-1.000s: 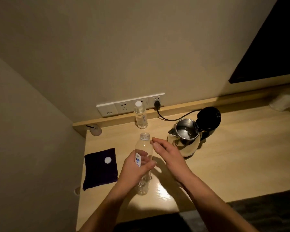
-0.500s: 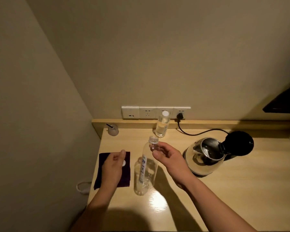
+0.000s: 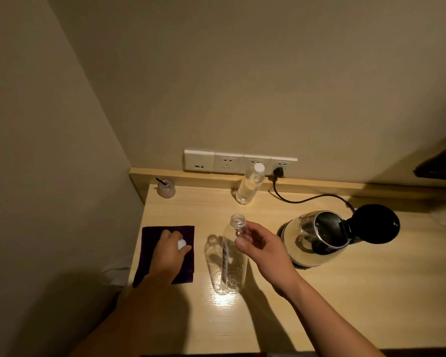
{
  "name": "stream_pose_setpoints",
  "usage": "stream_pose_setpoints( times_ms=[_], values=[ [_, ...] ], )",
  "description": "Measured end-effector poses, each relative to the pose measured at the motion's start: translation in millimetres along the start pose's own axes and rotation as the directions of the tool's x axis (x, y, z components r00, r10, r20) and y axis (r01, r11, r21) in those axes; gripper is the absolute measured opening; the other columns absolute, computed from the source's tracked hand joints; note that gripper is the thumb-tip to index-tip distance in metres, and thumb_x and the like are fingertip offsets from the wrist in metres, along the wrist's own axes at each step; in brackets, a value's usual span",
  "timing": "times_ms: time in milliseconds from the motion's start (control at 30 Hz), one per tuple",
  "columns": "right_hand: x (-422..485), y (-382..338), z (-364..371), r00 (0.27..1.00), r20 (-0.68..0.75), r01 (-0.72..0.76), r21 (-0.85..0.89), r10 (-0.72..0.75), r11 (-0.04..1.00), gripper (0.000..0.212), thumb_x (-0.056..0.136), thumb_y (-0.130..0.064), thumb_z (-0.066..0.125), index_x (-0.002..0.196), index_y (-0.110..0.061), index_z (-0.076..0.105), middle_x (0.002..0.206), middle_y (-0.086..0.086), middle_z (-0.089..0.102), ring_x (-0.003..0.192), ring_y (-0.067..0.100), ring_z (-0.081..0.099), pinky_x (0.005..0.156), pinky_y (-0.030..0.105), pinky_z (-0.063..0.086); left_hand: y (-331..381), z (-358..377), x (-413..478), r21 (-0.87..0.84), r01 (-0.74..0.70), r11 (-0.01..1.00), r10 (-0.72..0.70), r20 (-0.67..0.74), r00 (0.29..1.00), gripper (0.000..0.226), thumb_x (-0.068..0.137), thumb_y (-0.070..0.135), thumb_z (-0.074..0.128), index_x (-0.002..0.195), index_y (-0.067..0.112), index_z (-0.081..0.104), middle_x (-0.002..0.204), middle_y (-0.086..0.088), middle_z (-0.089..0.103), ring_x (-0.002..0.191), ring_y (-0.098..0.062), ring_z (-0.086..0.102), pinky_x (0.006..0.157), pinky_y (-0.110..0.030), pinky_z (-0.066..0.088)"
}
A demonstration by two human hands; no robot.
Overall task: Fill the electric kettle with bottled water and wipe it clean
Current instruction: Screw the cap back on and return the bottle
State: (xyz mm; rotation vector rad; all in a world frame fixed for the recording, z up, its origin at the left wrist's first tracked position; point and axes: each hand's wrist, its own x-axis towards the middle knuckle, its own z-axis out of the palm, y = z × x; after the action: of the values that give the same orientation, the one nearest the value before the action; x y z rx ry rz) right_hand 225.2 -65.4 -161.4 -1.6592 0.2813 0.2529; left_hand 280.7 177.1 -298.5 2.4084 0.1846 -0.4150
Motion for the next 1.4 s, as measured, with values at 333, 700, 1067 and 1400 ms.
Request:
stream_pose_setpoints(
  times_ms=[333, 700, 1067, 1400],
  values=[
    [-6.0, -8.5, 5.0, 0.999, -0.041, 0.029, -0.041, -0.030, 0.999, 0.047, 0.086, -0.023, 0.082, 0.131, -0.027, 0.067, 0.125, -0.010, 0.074, 0.123, 0.008, 0.065, 0.111, 0.038, 0.050, 96.9, -70.6, -37.5, -0.822, 0.059, 0.567, -0.056, 0.032, 0.998, 0.029, 0.083, 0.003, 0.084, 0.104, 0.007, 0.064, 0.103, -0.012, 0.073, 0.093, -0.021, 0.073, 0.080, -0.026, 0.055],
    [-10.5, -31.1, 13.0, 0.991, -0.066, 0.115, -0.078, -0.120, 0.990, 0.053, 0.085, -0.037, 0.079, 0.135, -0.032, 0.063, 0.128, -0.010, 0.070, 0.126, 0.008, 0.062, 0.110, 0.049, 0.051, 167.8, -89.2, -66.3, -0.890, -0.164, 0.425, 0.277, -0.044, 0.960, 0.039, 0.080, 0.006, 0.079, 0.118, 0.008, 0.073, 0.112, 0.002, 0.080, 0.107, -0.013, 0.074, 0.088, -0.023, 0.058],
    [-11.2, -31.9, 8.9, 0.980, -0.081, 0.181, -0.008, -0.181, 0.983, 0.048, 0.086, -0.043, 0.076, 0.132, -0.044, 0.063, 0.131, -0.004, 0.068, 0.128, 0.018, 0.061, 0.109, 0.056, 0.049, 168.4, -82.6, -65.0, -0.857, -0.221, 0.466, 0.384, -0.029, 0.923, 0.037, 0.082, 0.009, 0.075, 0.118, 0.009, 0.073, 0.115, -0.002, 0.080, 0.113, -0.018, 0.074, 0.089, -0.021, 0.057],
    [-11.2, -36.8, -2.0, 0.970, -0.087, 0.222, -0.051, -0.226, 0.974, 0.048, 0.090, -0.038, 0.075, 0.136, -0.037, 0.061, 0.128, -0.010, 0.066, 0.125, 0.014, 0.060, 0.108, 0.048, 0.050, 202.0, -114.7, -55.2, -0.281, -0.429, 0.858, 0.429, -0.066, 0.901, 0.037, 0.071, 0.056, 0.083, 0.095, 0.031, 0.069, 0.094, 0.010, 0.060, 0.078, -0.001, 0.053, 0.065, -0.013, 0.041]
  ],
)
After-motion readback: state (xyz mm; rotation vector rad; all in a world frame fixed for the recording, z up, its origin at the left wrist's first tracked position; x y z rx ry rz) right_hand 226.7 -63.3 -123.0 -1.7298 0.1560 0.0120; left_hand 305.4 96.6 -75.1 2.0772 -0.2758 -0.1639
